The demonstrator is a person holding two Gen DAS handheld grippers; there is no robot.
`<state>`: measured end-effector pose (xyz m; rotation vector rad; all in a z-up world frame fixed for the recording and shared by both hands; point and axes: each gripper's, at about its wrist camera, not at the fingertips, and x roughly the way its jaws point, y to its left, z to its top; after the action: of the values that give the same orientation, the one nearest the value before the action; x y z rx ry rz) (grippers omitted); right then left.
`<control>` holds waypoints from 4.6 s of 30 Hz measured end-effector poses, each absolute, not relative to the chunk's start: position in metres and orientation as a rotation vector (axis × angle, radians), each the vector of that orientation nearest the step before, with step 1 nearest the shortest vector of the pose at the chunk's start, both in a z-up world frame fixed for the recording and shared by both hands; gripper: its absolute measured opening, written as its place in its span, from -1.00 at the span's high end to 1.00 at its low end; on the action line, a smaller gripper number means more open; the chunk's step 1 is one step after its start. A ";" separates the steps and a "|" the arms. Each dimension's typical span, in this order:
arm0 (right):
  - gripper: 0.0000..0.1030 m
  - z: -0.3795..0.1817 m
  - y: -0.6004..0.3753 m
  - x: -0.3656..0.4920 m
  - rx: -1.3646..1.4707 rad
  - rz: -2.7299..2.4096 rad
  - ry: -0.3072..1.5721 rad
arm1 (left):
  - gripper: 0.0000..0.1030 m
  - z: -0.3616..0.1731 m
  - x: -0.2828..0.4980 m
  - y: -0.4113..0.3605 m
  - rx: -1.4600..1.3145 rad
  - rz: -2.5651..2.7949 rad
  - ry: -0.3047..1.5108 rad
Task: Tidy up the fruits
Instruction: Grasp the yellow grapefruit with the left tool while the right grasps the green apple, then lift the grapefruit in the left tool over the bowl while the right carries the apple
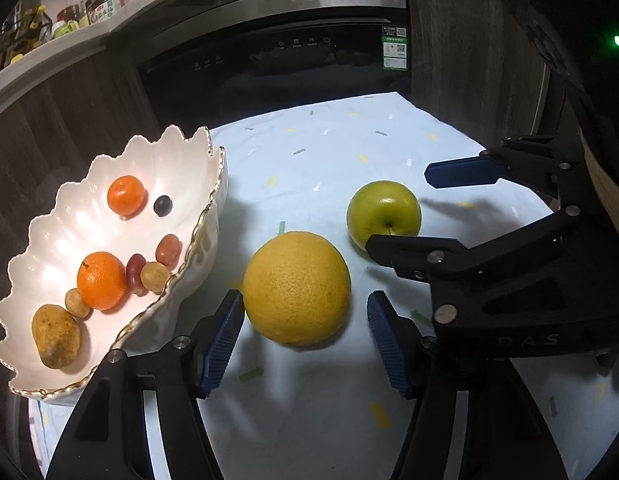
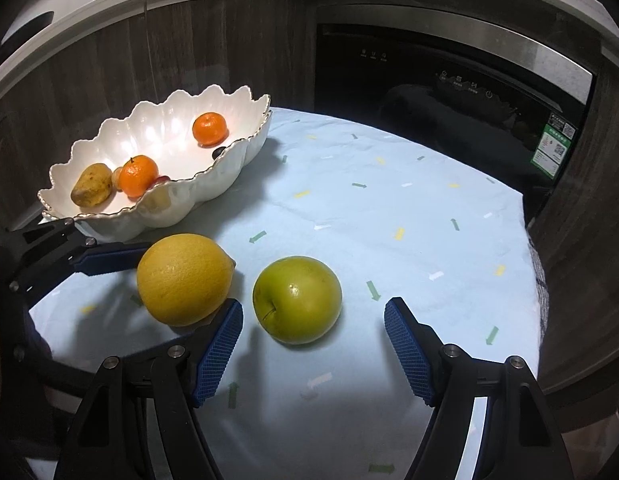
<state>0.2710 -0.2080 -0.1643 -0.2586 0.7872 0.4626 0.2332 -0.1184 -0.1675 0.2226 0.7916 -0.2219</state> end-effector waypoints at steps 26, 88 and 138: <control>0.02 -0.182 -0.199 0.292 -0.242 0.560 0.847 | -0.03 -0.179 0.248 -0.116 0.217 -0.151 0.847; 0.03 -0.091 -0.177 0.205 -0.257 0.482 0.700 | 0.03 -0.101 0.166 -0.074 0.165 -0.196 0.697; 0.03 -0.048 -0.077 0.223 -0.162 0.406 0.635 | 0.02 -0.049 0.194 0.069 0.026 0.029 0.593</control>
<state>0.2234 -0.0770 -0.0484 -0.1624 0.6353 0.4065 0.1944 0.0690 -0.0494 0.0255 0.5928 0.0293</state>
